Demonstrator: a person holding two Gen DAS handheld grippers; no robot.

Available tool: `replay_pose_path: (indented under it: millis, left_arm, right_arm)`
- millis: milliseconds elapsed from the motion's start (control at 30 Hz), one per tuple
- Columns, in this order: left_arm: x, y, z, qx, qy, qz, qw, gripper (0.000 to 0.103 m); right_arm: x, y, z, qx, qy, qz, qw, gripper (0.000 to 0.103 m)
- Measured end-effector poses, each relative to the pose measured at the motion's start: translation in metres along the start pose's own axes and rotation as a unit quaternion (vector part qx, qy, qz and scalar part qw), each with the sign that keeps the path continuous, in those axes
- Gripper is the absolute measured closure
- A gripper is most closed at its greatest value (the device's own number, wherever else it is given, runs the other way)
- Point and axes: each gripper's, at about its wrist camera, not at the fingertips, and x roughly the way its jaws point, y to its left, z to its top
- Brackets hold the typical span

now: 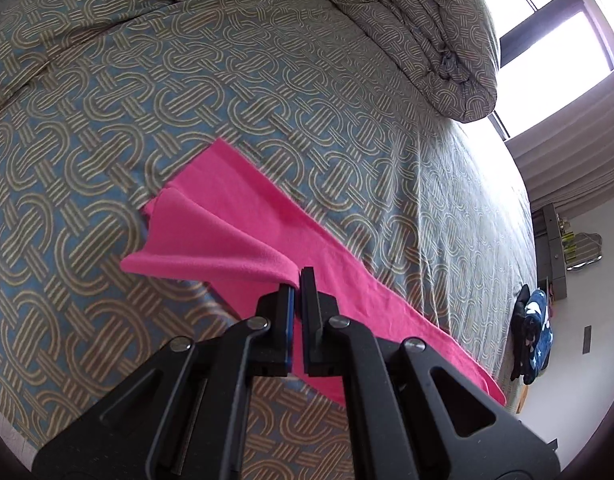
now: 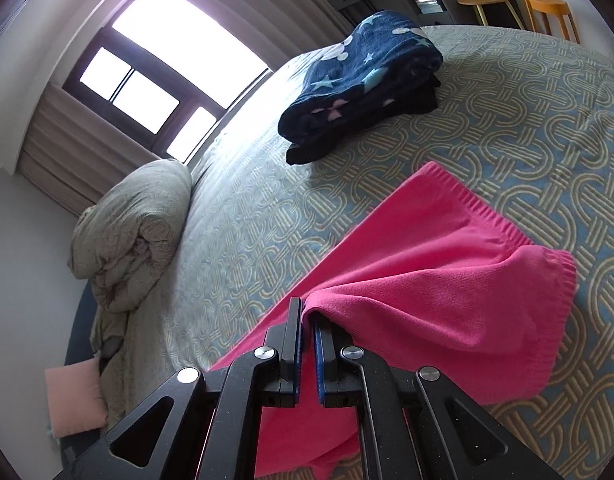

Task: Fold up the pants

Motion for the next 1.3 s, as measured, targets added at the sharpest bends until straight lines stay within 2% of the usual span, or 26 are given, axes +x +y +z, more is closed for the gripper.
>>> replay_pose_path:
  millis: [100,167,200,267,333,400,467,500,567,600,667,733,767,800,900,933,1033,1133,1167,1200,1233,1267,1300]
  left_arm:
    - [0.034,-0.008,0.023,-0.006,0.026,0.015,0.9995,0.099]
    - [0.056,-0.010,0.034,-0.013,0.044,0.035,0.9983,0.099]
    - [0.064,-0.011,0.038,-0.013,0.049,0.048,0.9976,0.099]
    - [0.076,-0.009,0.044,-0.015,0.059,0.067,0.9959,0.099]
    - [0.082,-0.006,0.048,-0.020,0.068,0.069,0.9951,0.098]
    - [0.082,-0.003,0.052,-0.018,0.069,0.077,0.9945,0.095]
    - [0.082,0.001,0.059,-0.020,0.066,0.088,0.9938,0.095]
    - [0.081,0.003,0.062,-0.023,0.063,0.092,0.9935,0.095]
    - [0.075,0.007,0.068,-0.029,0.052,0.104,0.9928,0.095]
    - [0.071,0.008,0.071,-0.028,0.044,0.110,0.9925,0.095]
    - [0.062,0.009,0.072,-0.021,0.029,0.117,0.9925,0.095]
    - [0.052,0.009,0.069,-0.010,0.021,0.116,0.9930,0.095]
    - [0.048,0.010,0.067,-0.005,0.018,0.113,0.9934,0.095]
    - [0.043,0.012,0.065,0.001,0.014,0.110,0.9939,0.094]
    - [0.029,0.013,0.049,0.013,0.004,0.097,0.9952,0.085]
    - [0.025,0.013,0.043,0.016,0.003,0.091,0.9957,0.083]
    - [0.018,0.012,0.024,0.018,0.006,0.082,0.9965,0.082]
    - [0.009,0.011,0.009,0.013,0.006,0.072,0.9973,0.082]
    - [0.006,0.010,0.005,0.012,0.006,0.070,0.9974,0.082]
    - [0.002,0.009,0.002,0.013,0.004,0.070,0.9974,0.082]
    - [-0.003,0.007,-0.002,0.014,0.000,0.072,0.9973,0.082]
    - [-0.008,0.006,-0.005,0.015,-0.004,0.076,0.9970,0.082]
    - [-0.012,0.006,-0.008,0.016,-0.009,0.079,0.9967,0.082]
  right_arm:
    - [0.043,0.015,0.020,-0.024,0.028,-0.041,0.998,0.097]
    - [0.078,0.026,0.032,-0.055,0.057,-0.089,0.993,0.095]
    - [0.097,0.032,0.037,-0.077,0.072,-0.113,0.988,0.090]
    - [0.131,0.042,0.045,-0.142,0.098,-0.167,0.971,0.082]
    - [0.156,0.050,0.051,-0.210,0.117,-0.229,0.943,0.077]
    - [0.167,0.053,0.057,-0.254,0.133,-0.257,0.923,0.075]
    - [0.164,0.053,0.066,-0.276,0.132,-0.260,0.916,0.071]
    - [0.159,0.051,0.072,-0.283,0.125,-0.262,0.914,0.063]
    - [0.145,0.047,0.085,-0.293,0.101,-0.278,0.909,0.055]
    - [0.135,0.044,0.091,-0.292,0.091,-0.288,0.907,0.054]
    - [0.112,0.036,0.095,-0.278,0.087,-0.281,0.914,0.054]
    - [0.083,0.031,0.082,-0.291,0.091,-0.245,0.920,0.050]
    - [0.069,0.029,0.069,-0.312,0.089,-0.239,0.915,0.044]
    - [0.058,0.027,0.054,-0.340,0.082,-0.242,0.905,0.038]
    - [0.031,0.014,0.008,-0.422,0.056,-0.270,0.864,0.034]
    - [0.027,0.007,-0.003,-0.434,0.053,-0.281,0.854,0.034]
    - [0.034,-0.015,-0.014,-0.444,0.068,-0.303,0.841,0.033]
    - [0.058,-0.028,-0.002,-0.440,0.079,-0.312,0.839,0.033]
    - [0.062,-0.029,0.010,-0.427,0.073,-0.310,0.846,0.033]
    - [0.063,-0.031,0.026,-0.400,0.058,-0.299,0.864,0.033]
    - [0.062,-0.034,0.046,-0.358,0.037,-0.285,0.888,0.033]
    - [0.060,-0.039,0.070,-0.303,0.018,-0.275,0.912,0.033]
    - [0.058,-0.047,0.090,-0.242,0.004,-0.272,0.931,0.033]
